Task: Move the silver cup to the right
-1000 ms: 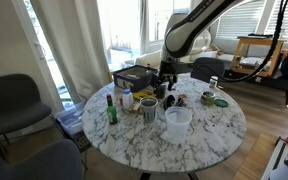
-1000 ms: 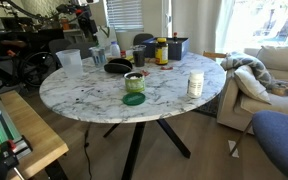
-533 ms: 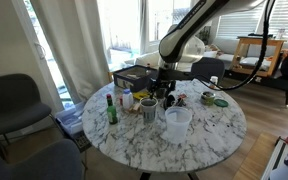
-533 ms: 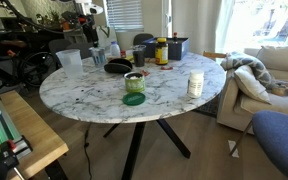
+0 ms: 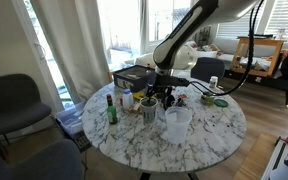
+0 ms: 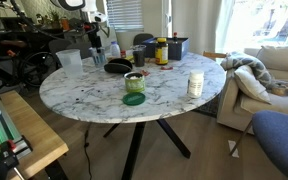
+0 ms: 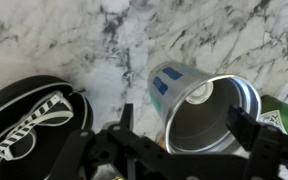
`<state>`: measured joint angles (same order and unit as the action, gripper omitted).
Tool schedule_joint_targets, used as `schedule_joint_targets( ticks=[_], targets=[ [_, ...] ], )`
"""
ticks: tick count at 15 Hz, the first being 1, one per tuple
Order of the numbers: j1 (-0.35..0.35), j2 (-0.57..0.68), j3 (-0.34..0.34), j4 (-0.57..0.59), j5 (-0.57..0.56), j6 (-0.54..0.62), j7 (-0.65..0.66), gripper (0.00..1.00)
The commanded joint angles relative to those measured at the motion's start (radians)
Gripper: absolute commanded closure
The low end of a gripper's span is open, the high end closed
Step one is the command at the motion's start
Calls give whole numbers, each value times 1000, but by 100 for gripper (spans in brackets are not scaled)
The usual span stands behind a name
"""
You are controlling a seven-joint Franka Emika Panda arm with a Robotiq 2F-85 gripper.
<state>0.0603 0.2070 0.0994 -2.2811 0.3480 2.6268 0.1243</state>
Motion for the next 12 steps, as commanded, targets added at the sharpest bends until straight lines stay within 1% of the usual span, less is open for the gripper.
schedule_joint_targets(
  ticks=[1, 3, 4, 5, 9, 12],
  targets=[
    [0, 47, -4, 31, 2, 38, 30, 37],
    [-2, 55, -10, 36, -5, 50, 42, 54],
    [1, 54, -19, 36, -24, 44, 57, 61],
    [8, 53, -33, 35, -56, 34, 82, 69],
    [28, 52, -80, 31, -188, 18, 169, 99],
    [28, 41, -85, 37, -226, -2, 200, 99]
  ],
)
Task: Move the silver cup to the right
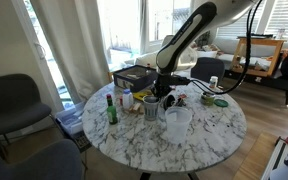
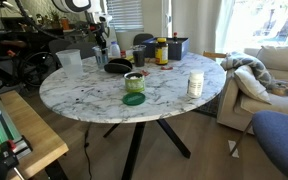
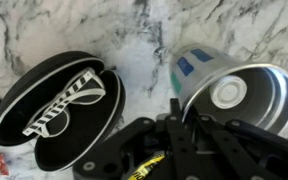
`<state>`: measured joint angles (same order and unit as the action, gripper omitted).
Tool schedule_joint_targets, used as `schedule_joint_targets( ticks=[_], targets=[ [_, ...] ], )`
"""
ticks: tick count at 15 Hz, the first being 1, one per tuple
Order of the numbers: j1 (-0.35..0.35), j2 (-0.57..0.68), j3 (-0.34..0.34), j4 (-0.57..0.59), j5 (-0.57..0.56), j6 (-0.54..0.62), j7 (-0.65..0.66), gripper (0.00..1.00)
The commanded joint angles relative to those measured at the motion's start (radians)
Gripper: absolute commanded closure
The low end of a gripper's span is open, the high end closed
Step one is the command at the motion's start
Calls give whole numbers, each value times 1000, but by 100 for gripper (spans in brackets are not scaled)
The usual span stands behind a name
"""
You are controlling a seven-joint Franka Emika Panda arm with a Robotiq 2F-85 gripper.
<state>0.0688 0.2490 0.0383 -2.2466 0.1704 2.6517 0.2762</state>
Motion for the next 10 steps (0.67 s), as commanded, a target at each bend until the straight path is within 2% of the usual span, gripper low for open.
schedule_joint_targets(
  ticks=[1, 3, 6, 8, 10],
  targets=[
    [14, -4, -14, 3, -33, -33, 41, 100],
    [-4, -38, 18, 2, 29, -88, -11, 99],
    [-39, -149, 53, -1, 131, -288, -150, 99],
    [-44, -232, 25, 2, 117, -432, -195, 99],
    [-65, -313, -15, 0, 95, -461, -195, 99]
  ],
)
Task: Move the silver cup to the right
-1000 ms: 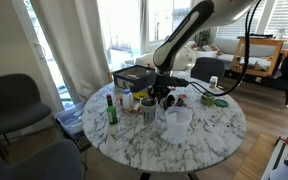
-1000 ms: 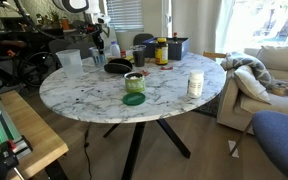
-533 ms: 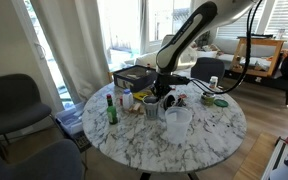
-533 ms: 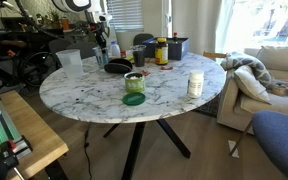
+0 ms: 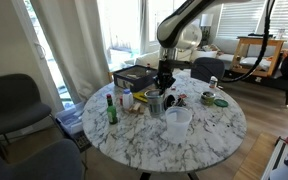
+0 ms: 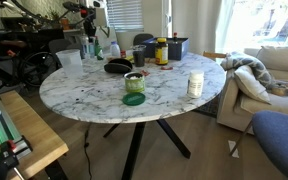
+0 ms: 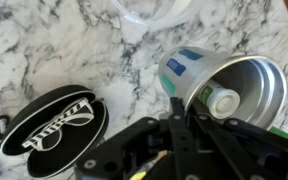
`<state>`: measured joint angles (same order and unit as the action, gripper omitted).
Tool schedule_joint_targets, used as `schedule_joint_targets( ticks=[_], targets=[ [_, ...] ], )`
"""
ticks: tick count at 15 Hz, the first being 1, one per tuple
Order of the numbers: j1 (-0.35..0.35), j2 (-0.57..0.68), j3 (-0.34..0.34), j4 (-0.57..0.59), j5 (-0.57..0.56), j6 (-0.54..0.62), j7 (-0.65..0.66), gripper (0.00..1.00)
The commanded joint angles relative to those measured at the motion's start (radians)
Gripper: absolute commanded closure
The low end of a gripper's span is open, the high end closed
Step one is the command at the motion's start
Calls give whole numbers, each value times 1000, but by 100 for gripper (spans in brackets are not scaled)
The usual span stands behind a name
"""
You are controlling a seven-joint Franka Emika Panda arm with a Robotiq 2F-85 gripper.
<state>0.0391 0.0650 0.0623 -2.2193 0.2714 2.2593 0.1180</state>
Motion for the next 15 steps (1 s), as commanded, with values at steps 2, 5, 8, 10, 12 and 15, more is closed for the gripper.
schedule_joint_targets(
  ticks=[2, 5, 8, 10, 12, 15],
  targets=[
    [-71, -209, -86, -42, 37, -22, -26, 99],
    [-129, -332, -150, -102, 14, 7, 26, 99],
    [-218, -433, -190, -179, -99, 6, 100, 99],
    [-283, -462, -229, -210, -139, 39, 122, 99],
    [-343, -448, -285, -218, -149, 64, 111, 99],
    [-425, -356, -385, -193, -157, 66, 80, 99]
  ],
)
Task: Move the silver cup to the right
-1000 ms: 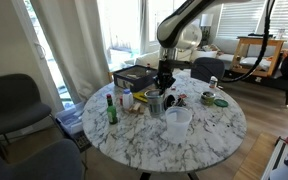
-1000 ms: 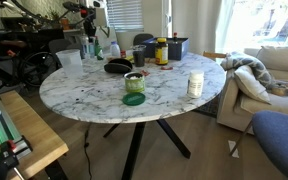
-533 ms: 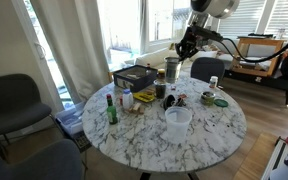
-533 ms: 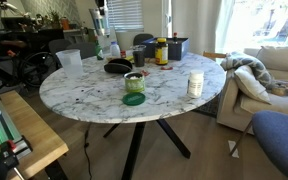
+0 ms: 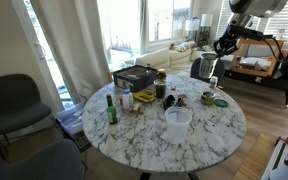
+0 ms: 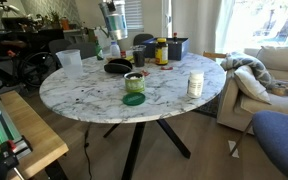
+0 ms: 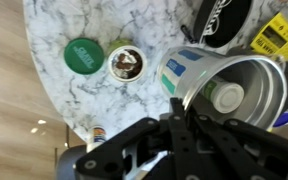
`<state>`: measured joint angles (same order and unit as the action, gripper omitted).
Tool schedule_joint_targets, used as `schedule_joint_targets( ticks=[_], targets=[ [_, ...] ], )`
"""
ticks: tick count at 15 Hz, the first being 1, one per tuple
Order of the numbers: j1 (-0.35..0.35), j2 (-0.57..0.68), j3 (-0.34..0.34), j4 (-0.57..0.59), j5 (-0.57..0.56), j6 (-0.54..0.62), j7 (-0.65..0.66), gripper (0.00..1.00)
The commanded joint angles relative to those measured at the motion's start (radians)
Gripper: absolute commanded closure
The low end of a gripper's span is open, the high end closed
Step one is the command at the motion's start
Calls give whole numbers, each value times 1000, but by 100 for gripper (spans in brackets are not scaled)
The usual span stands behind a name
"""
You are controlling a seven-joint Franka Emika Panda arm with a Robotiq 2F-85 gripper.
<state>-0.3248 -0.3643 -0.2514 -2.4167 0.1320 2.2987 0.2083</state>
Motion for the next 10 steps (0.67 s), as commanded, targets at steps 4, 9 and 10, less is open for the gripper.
schedule_joint_targets(
  ticks=[4, 9, 10],
  targets=[
    [-86, 217, -212, 73, 130, 11, -100, 99],
    [-96, 150, -160, 4, 76, 101, -38, 99],
    [-89, 169, -155, 11, 113, 149, 0, 99]
  ],
)
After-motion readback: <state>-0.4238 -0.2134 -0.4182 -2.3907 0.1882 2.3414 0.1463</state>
